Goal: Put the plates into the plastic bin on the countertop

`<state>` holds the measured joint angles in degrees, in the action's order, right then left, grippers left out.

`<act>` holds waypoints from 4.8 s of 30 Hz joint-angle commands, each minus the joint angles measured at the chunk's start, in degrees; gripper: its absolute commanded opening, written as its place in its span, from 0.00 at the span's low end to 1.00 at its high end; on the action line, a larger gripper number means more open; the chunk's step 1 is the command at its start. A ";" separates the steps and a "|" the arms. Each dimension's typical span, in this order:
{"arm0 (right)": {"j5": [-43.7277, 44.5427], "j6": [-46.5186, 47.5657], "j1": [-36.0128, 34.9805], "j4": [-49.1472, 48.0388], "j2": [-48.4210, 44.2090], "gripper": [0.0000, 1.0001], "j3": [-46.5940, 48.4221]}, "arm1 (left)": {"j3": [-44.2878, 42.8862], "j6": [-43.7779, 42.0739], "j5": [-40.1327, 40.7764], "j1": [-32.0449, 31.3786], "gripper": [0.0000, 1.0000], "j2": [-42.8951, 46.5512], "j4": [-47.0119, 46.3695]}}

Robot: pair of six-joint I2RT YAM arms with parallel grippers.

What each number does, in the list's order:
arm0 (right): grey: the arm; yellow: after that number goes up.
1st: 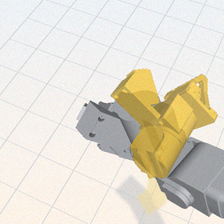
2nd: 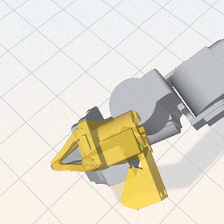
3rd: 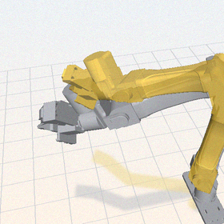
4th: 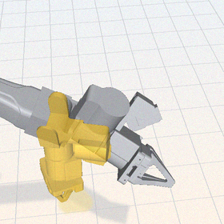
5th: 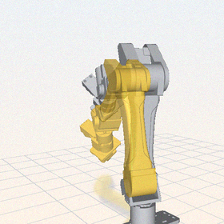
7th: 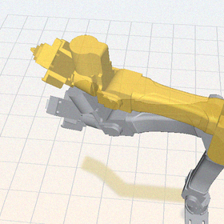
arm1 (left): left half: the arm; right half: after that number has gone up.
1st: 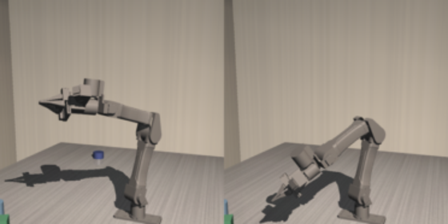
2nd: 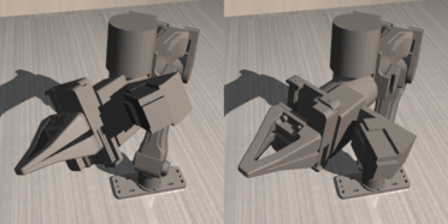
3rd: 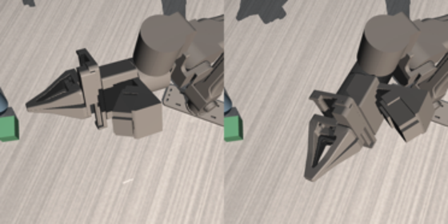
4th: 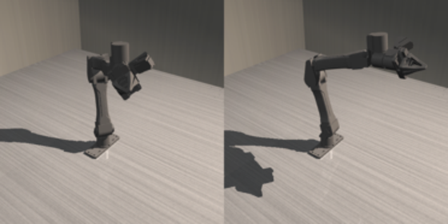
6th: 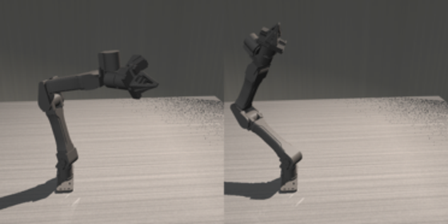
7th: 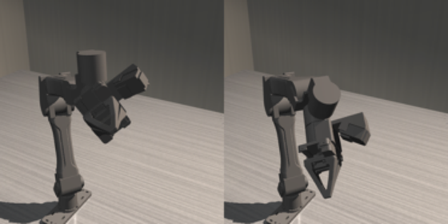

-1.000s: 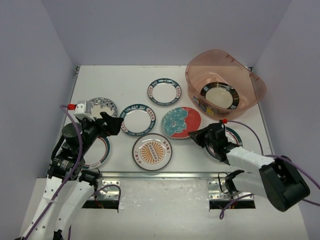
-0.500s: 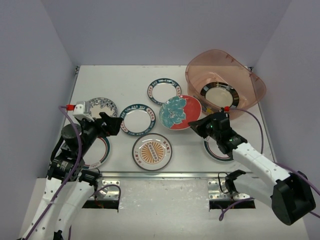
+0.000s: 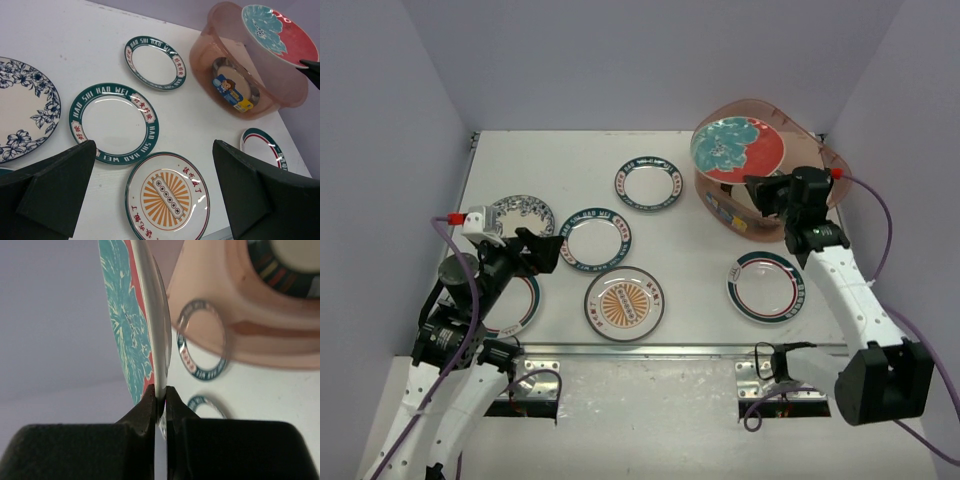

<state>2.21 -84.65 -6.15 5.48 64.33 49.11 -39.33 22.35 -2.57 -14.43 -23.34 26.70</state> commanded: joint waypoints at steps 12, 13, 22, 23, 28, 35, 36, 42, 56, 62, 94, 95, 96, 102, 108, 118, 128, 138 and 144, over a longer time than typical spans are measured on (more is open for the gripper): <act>14.04 -13.37 5.18 -5.69 14.85 0.00 11.10 | 0.04 -0.07 -0.16 -1.39 1.00 0.84 -2.57; 14.68 -13.91 5.13 -5.65 15.85 0.00 11.23 | 0.04 -0.11 -0.21 -1.44 1.00 0.79 -2.53; 17.91 -15.46 5.80 1.37 23.47 0.00 14.87 | 0.13 -0.11 -0.16 -1.92 1.00 1.19 -2.62; 17.31 -16.15 5.80 1.47 23.91 0.00 14.78 | 0.13 -0.03 -0.07 -2.09 1.00 1.36 -2.62; 17.24 -15.84 7.57 4.13 25.66 0.19 15.38 | 0.17 0.06 0.16 -2.62 1.00 1.68 -2.67; 18.33 -19.95 8.08 27.74 27.57 0.97 27.56 | 0.22 0.31 1.12 -3.06 1.00 1.91 -2.54; 18.06 -20.05 8.16 31.26 28.29 0.99 29.83 | 0.22 0.33 1.31 -3.06 1.00 1.82 -2.46; 13.00 -16.92 8.08 33.46 25.26 0.99 28.42 | 0.01 0.63 2.25 -3.15 1.00 1.23 -2.06; -8.74 35.20 -8.07 9.54 15.62 0.99 32.91 | -0.54 1.55 7.52 -3.23 1.00 2.00 -0.63; -15.89 53.35 -21.71 21.88 14.17 0.99 27.69 | -2.67 2.22 13.28 -3.21 1.00 1.42 2.04; -21.79 50.96 -30.85 6.18 -17.78 0.99 -18.02 | -17.11 13.51 12.78 41.25 1.00 -47.29 -6.16; -22.37 50.64 -30.85 5.87 -19.92 0.99 -19.37 | -17.09 12.78 13.54 41.50 1.00 -48.90 -7.46; -23.04 49.78 -30.85 5.14 -21.77 0.99 -20.39 | -17.23 12.04 13.69 42.36 1.00 -50.58 -8.50; -33.60 50.55 -30.85 2.12 -29.58 0.99 -24.86 | -23.43 0.84 0.45 45.02 1.00 -71.41 -9.68; -35.89 53.47 -30.94 4.40 -33.09 0.99 -25.56 | -21.31 -3.85 -5.00 45.54 1.00 -76.46 -11.99; -35.92 56.00 -30.85 6.27 -37.06 0.99 -25.65 | -21.44 -6.18 -16.46 45.58 0.64 -84.91 -11.64; -35.30 54.79 -30.85 5.84 -36.70 0.99 -25.38 | -25.01 -2.43 -16.83 45.63 0.00 -90.83 -13.55; -34.36 53.69 -30.85 4.34 -32.18 0.99 -24.46 | -16.67 15.34 -30.33 45.54 0.00 -79.87 -41.79; -29.93 52.59 -30.86 3.84 -28.48 0.99 -22.54 | -10.20 27.80 -32.10 45.54 0.00 -70.64 -54.70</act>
<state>-31.49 -31.17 -36.95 12.32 33.68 23.27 -51.28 38.32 -30.93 31.16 -102.41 -9.15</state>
